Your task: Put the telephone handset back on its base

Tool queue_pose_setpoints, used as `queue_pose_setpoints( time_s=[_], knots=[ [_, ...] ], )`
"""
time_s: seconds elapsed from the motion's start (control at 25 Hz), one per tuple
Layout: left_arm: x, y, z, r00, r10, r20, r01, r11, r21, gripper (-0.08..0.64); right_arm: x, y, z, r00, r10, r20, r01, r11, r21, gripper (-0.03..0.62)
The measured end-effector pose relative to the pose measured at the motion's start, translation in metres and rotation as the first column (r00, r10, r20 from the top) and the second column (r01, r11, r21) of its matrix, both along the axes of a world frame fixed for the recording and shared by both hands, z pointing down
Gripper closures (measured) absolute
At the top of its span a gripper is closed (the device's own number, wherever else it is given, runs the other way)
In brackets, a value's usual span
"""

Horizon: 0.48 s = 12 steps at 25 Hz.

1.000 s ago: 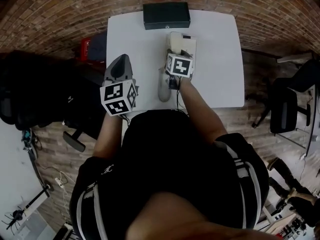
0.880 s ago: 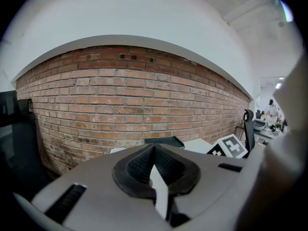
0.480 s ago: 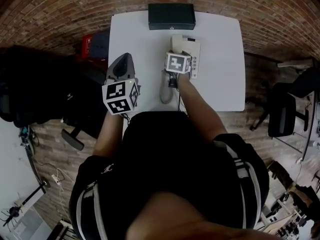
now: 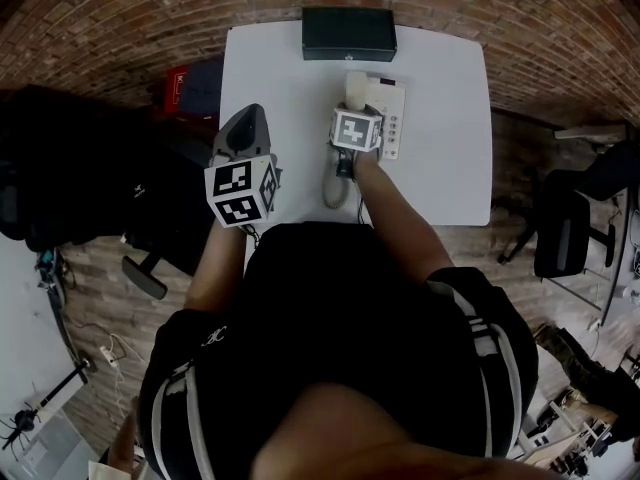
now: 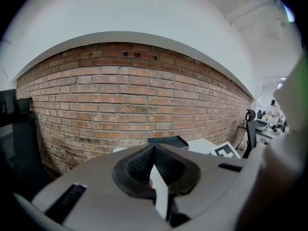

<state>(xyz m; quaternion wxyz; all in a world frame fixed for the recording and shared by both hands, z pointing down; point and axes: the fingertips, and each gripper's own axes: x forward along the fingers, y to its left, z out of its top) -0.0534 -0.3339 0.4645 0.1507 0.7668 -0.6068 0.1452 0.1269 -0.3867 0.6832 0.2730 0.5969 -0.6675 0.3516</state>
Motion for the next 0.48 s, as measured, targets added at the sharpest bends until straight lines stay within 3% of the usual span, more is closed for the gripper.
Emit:
queue_pose_setpoints(
  time_s=[0.48],
  knots=[
    [-0.0078, 0.0066, 0.0023, 1.0, -0.001, -0.001, 0.001, 1.0, -0.003, 0.565, 0.001, 0.0073, 0.0103, 0.999, 0.032, -0.035, -0.032, 0.999, -0.004, 0.39]
  ],
)
